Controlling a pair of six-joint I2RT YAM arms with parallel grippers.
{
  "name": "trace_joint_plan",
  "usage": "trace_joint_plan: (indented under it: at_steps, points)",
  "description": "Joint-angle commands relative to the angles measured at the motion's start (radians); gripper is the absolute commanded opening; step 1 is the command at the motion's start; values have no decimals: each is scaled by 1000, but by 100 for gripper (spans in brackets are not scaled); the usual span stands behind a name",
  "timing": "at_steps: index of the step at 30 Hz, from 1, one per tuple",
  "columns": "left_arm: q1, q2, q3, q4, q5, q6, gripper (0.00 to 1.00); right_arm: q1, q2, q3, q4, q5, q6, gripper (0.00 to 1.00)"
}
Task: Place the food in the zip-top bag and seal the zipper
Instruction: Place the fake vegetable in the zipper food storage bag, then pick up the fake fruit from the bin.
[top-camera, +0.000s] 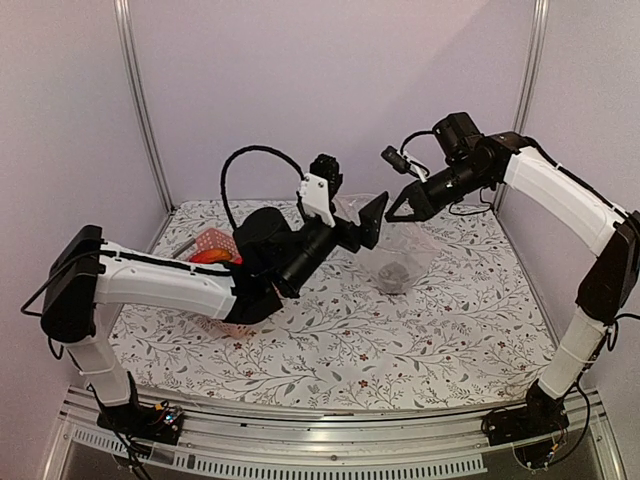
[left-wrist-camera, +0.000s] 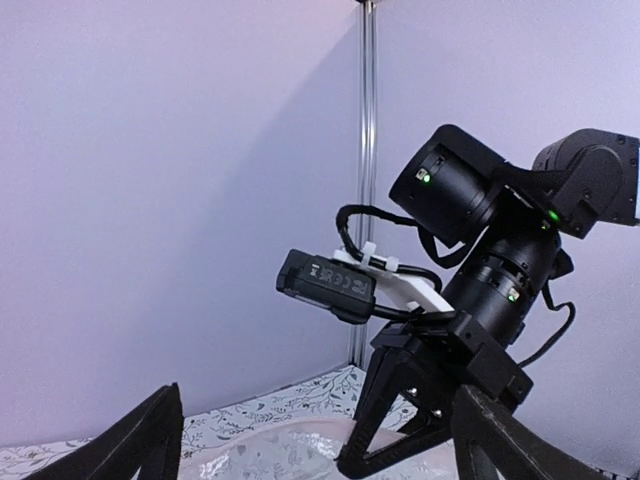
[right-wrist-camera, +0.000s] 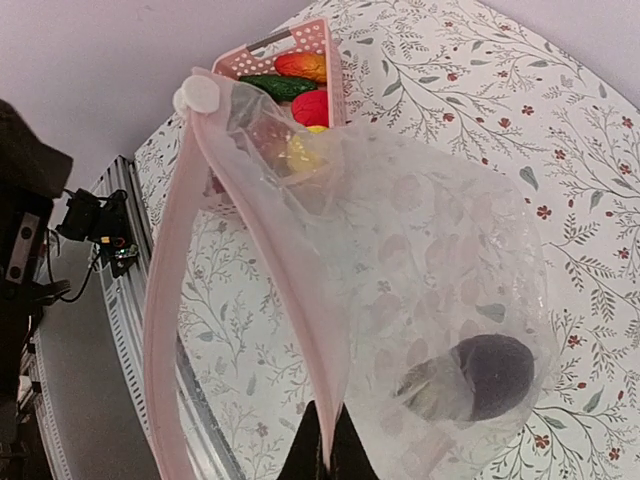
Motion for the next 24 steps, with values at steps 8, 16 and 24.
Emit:
trace_joint_plan:
  at_steps: [8,16,24]
  points:
    - [-4,-361,-128,-424,-183,-109,88,-284,84,217,84,585,-48,0]
    - [101,-540,-258,-858,-221,-391,81,-176,-40,35,252,765,-186,0]
    - [175,-648,-333,-1154,-205,-566,79,-118,-68,-167,292,608,-140,0]
